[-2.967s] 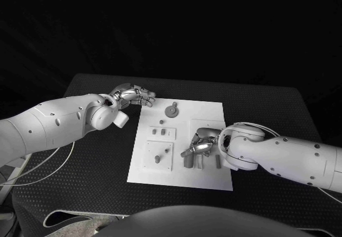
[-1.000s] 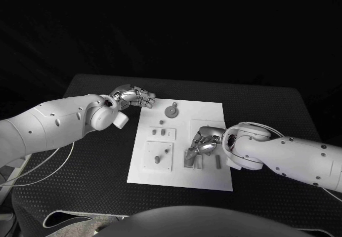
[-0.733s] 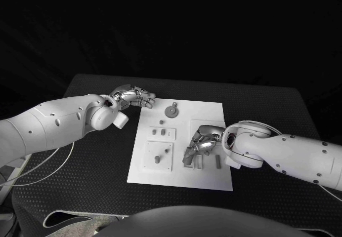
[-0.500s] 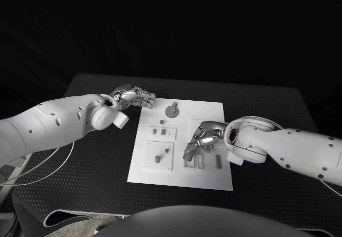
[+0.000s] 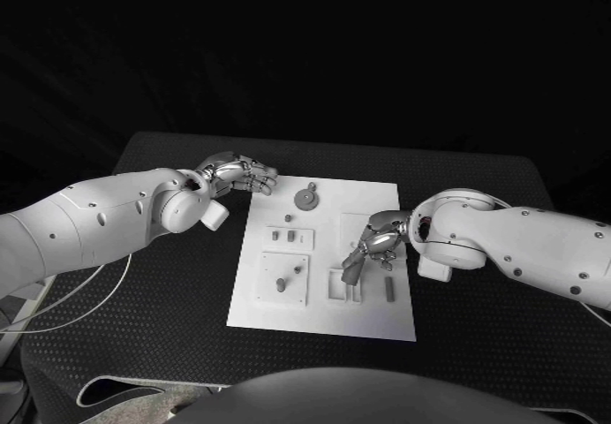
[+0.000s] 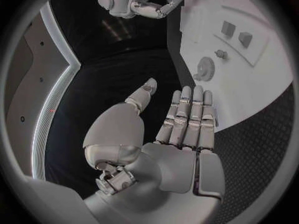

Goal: Assemble the parts on the task board

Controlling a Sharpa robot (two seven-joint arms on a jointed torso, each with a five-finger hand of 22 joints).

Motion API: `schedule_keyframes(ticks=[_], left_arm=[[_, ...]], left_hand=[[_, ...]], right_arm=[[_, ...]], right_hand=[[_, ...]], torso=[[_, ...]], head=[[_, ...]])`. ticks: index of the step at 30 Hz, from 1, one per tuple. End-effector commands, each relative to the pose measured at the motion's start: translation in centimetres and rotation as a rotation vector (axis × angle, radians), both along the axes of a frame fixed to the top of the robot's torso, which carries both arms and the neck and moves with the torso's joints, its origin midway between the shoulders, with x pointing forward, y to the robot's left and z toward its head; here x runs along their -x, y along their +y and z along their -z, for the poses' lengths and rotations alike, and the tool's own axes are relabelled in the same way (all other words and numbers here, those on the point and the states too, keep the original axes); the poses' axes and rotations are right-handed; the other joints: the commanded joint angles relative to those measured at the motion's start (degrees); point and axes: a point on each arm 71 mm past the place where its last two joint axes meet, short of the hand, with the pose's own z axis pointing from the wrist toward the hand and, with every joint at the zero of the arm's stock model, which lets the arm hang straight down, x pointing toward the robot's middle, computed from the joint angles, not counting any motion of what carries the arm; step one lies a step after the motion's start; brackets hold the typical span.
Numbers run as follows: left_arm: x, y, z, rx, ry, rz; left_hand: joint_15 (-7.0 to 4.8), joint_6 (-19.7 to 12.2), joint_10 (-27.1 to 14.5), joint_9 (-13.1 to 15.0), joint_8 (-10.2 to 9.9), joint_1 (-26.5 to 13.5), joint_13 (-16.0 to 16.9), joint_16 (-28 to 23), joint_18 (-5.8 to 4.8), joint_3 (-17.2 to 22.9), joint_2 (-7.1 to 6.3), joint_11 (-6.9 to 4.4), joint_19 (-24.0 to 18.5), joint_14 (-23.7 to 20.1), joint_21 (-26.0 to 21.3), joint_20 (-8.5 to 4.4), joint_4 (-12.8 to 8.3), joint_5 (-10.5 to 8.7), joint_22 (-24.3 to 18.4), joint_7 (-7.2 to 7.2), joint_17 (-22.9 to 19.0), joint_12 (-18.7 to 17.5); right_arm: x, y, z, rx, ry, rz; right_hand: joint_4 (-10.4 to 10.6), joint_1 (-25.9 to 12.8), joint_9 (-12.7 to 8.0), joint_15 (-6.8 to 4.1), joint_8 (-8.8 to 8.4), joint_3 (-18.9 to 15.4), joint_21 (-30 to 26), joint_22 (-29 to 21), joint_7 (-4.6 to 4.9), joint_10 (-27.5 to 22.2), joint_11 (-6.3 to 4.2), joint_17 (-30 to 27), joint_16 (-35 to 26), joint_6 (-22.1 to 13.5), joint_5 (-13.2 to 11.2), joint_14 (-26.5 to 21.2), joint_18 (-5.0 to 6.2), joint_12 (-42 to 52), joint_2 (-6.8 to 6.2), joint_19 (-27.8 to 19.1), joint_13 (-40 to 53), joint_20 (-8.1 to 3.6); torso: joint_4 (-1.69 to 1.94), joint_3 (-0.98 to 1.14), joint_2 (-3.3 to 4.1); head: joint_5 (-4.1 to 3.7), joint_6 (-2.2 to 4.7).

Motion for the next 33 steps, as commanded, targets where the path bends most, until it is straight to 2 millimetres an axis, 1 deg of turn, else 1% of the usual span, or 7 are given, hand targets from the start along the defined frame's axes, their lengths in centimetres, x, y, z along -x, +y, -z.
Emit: schedule_keyframes(ticks=[1,8,13,20,25,31,33], left_arm=[[0.1,-0.4,0.0,0.008,0.006,0.024],[0.1,-0.4,0.0,0.005,0.009,0.026],[0.2,-0.5,0.0,0.005,0.014,0.033],[0.2,-0.6,0.0,0.003,0.017,0.036],[0.2,-0.6,0.0,0.002,0.019,0.039],[0.2,-0.6,0.1,0.000,0.021,0.041],[0.2,-0.6,0.1,-0.001,0.022,0.042]], left_hand=[[0.15,-0.46,-0.29,-0.09,0.28,-0.69,0.00,-0.20,-0.43,0.23,-0.04,-0.07,-0.54,-0.10,0.26,-0.04,0.05,-0.18,-0.06,-0.05,0.10,0.07],[0.15,-0.46,-0.29,-0.09,0.29,-0.70,0.00,-0.21,-0.43,0.23,-0.08,-0.07,-0.55,-0.11,0.26,-0.04,0.03,-0.18,-0.06,-0.05,0.12,0.08],[0.15,-0.46,-0.29,-0.08,0.30,-0.70,0.00,-0.22,-0.43,0.23,-0.10,-0.07,-0.56,-0.11,0.26,-0.04,0.01,-0.18,-0.06,-0.06,0.14,0.08],[0.15,-0.46,-0.29,-0.08,0.30,-0.71,0.01,-0.24,-0.43,0.23,-0.12,-0.07,-0.57,-0.11,0.26,-0.04,0.00,-0.18,-0.06,-0.06,0.16,0.08],[0.15,-0.45,-0.29,-0.08,0.31,-0.70,0.01,-0.25,-0.43,0.24,-0.13,-0.08,-0.57,-0.12,0.26,-0.05,-0.02,-0.18,-0.06,-0.06,0.17,0.08],[0.15,-0.45,-0.30,-0.08,0.32,-0.72,0.01,-0.26,-0.43,0.25,-0.14,-0.07,-0.58,-0.12,0.27,-0.04,-0.02,-0.18,-0.05,-0.06,0.19,0.08],[0.15,-0.45,-0.30,-0.08,0.32,-0.72,0.01,-0.26,-0.43,0.25,-0.14,-0.07,-0.58,-0.13,0.27,-0.04,-0.02,-0.18,-0.05,-0.06,0.20,0.08]], right_arm=[[0.4,-0.1,0.5,0.043,0.089,-0.027],[0.1,0.4,1.3,0.061,0.106,-0.030],[0.2,1.1,1.8,0.064,0.123,-0.041],[-0.2,1.4,2.0,0.073,0.116,-0.034],[-0.1,1.7,2.3,0.082,0.126,-0.048],[0.0,2.1,2.6,0.086,0.132,-0.056],[0.0,2.1,2.6,0.087,0.131,-0.054]], right_hand=[[0.28,-0.59,0.00,-0.50,-0.38,0.00,-0.04,0.88,-0.01,0.48,-0.29,-0.02,0.13,0.17,0.14,-0.04,0.77,0.02,0.22,0.01,-0.05,-0.08],[0.43,-1.49,-0.04,-0.53,-0.29,-0.16,0.02,0.97,-0.11,0.57,-0.38,0.02,0.31,0.44,0.14,0.01,0.77,0.20,0.55,0.08,0.08,-0.16],[0.66,-2.34,-0.08,-0.57,-0.24,-0.26,0.08,1.01,-0.19,0.64,-0.46,0.03,0.44,0.62,0.14,0.08,0.77,0.32,0.63,0.16,0.18,-0.24],[0.88,-3.16,-0.14,-0.61,-0.22,-0.31,0.09,1.02,-0.24,0.66,-0.51,0.02,0.52,0.72,0.14,0.12,0.77,0.40,0.59,0.19,0.26,-0.31],[0.98,-3.73,-0.17,-0.66,-0.20,-0.33,0.13,1.03,-0.29,0.70,-0.57,0.01,0.59,0.80,0.14,0.16,0.77,0.47,0.46,0.25,0.33,-0.38],[1.05,-4.06,-0.20,-0.68,-0.22,-0.33,0.13,1.03,-0.30,0.68,-0.57,0.00,0.60,0.79,0.14,0.15,0.77,0.47,0.39,0.25,0.36,-0.41],[1.06,-4.11,-0.21,-0.68,-0.23,-0.32,0.12,1.03,-0.30,0.67,-0.57,-0.01,0.60,0.79,0.14,0.15,0.77,0.47,0.38,0.25,0.36,-0.42]], torso=[[0.02,-0.09,-0.02],[-0.07,-0.05,0.01],[0.13,-0.02,-0.02],[0.02,-0.06,-0.04],[0.16,-0.03,-0.04],[0.18,0.04,0.00],[0.09,0.03,-0.01]], head=[[-0.01,-0.01],[0.00,-0.01],[-0.03,-0.01],[0.07,-0.01],[0.02,-0.01],[0.23,-0.01],[0.34,-0.01]])
